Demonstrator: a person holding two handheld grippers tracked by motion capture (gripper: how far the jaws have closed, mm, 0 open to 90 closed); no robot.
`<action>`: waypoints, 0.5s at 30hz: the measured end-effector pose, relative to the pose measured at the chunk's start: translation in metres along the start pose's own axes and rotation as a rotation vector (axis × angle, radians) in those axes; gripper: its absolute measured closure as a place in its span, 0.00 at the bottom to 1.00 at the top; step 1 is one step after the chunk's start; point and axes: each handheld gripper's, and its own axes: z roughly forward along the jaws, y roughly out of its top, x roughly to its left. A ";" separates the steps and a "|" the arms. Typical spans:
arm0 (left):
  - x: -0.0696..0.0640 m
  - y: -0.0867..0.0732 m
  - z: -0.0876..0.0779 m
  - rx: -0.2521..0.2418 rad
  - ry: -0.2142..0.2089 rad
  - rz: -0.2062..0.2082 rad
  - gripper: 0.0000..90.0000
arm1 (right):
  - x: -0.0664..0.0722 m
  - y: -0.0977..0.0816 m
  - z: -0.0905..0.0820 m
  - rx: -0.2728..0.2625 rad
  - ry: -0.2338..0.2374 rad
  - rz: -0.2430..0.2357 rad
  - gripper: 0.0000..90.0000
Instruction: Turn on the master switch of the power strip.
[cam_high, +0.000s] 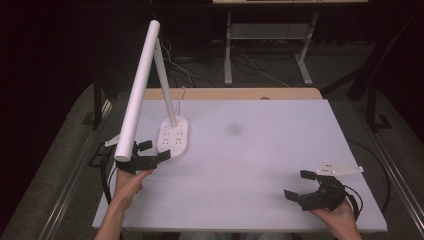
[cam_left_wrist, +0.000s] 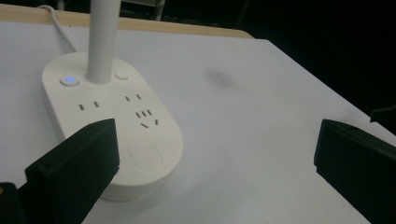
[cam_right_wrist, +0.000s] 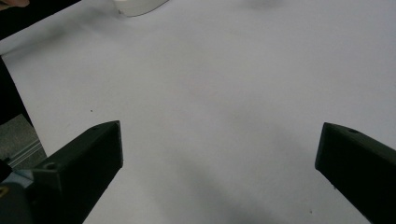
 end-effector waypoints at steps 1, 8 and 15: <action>-0.002 -0.002 0.000 -0.005 -0.004 -0.002 0.00 | 0.000 0.000 0.000 0.000 0.000 -0.001 0.00; -0.019 -0.012 -0.003 0.003 -0.040 0.043 0.00 | 0.000 0.000 -0.001 -0.002 0.001 -0.001 0.00; -0.036 -0.023 -0.001 0.029 -0.057 0.097 0.00 | 0.000 0.000 -0.002 -0.010 0.000 0.002 0.00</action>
